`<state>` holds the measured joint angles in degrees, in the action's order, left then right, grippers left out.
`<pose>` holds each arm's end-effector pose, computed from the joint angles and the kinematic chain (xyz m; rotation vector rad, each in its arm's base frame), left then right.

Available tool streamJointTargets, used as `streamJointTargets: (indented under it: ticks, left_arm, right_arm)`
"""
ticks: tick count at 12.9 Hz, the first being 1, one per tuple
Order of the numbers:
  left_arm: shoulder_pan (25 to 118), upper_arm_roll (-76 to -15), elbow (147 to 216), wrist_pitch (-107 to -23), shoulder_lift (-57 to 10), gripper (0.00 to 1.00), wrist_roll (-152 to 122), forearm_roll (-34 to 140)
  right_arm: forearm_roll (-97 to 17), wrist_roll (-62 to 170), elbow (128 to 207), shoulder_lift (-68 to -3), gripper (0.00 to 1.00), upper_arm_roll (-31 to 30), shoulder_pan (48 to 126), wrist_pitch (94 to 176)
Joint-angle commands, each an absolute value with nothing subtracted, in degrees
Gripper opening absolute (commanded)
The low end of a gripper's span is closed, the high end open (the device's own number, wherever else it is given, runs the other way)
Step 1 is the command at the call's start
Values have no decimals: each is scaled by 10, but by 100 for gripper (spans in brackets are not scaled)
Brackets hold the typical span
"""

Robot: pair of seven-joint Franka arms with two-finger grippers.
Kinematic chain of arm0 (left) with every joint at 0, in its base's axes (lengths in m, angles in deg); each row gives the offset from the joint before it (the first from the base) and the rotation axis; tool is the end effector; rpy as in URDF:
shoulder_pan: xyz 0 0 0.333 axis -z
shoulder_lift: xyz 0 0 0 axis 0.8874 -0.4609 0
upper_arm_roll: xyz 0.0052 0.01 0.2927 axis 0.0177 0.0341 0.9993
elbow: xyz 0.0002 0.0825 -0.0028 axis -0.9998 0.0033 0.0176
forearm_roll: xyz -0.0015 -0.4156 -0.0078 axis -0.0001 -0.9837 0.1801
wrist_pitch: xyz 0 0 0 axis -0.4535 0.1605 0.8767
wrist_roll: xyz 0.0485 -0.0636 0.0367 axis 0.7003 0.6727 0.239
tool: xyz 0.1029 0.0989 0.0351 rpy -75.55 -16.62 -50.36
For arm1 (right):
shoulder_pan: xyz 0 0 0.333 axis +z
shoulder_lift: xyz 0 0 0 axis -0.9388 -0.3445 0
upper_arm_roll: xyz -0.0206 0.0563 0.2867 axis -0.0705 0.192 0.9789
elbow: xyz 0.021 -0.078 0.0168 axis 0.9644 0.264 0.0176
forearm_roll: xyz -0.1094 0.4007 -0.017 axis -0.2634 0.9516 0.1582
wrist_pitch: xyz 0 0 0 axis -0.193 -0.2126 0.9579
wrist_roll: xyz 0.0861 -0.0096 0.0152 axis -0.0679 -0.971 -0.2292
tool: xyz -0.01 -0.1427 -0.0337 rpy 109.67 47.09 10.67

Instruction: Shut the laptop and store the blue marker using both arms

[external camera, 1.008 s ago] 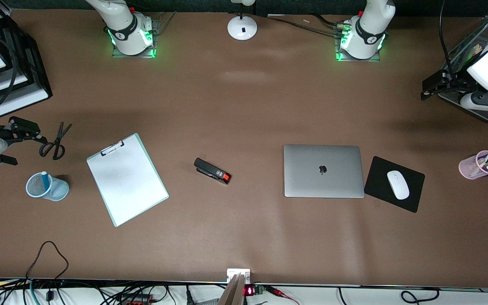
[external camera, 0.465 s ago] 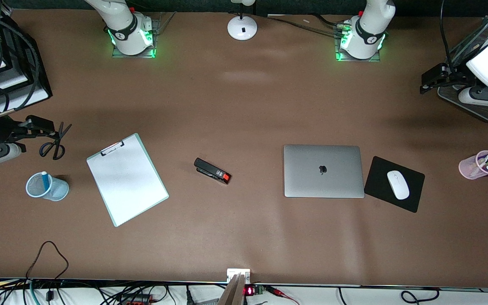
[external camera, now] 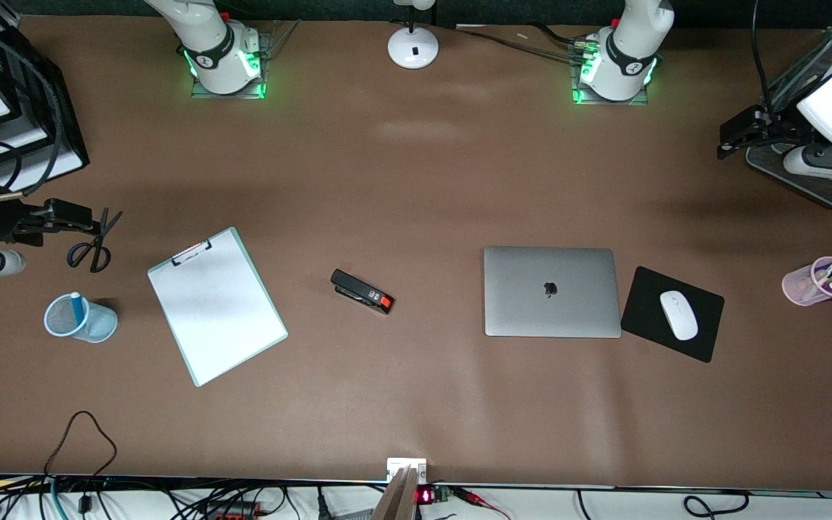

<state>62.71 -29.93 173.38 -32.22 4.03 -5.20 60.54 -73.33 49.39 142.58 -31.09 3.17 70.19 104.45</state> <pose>0.5519 -0.0314 0.5559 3.1088 -0.1634 -0.1625 0.6527 -0.0038 0.4880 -3.0607 -0.2235 0.2008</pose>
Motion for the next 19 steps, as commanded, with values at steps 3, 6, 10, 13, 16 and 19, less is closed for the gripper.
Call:
streamJointTargets:
  ticks: [3,6,10,13,16,19]
  left_arm:
    - [626,-298,1716,-308,32,100,-39,589]
    - [629,-298,1716,-309,31,100,-39,589]
    - [629,-298,1715,-309,27,100,-40,589]
    - [628,-298,1715,-309,27,100,-40,589]
    - [629,-298,1715,-310,26,100,-40,589]
    - [630,-298,1716,-310,26,100,-40,589]
  right_arm:
    - [-769,520,1425,-283,100,35,709,1006]
    - [-790,547,1427,-278,100,34,714,989]
    - [-791,550,1428,-278,100,34,716,988]
    - [-792,550,1429,-278,100,34,716,995]
    - [-791,546,1427,-279,100,31,712,1009]
    - [-790,549,1424,-278,100,29,714,1002]
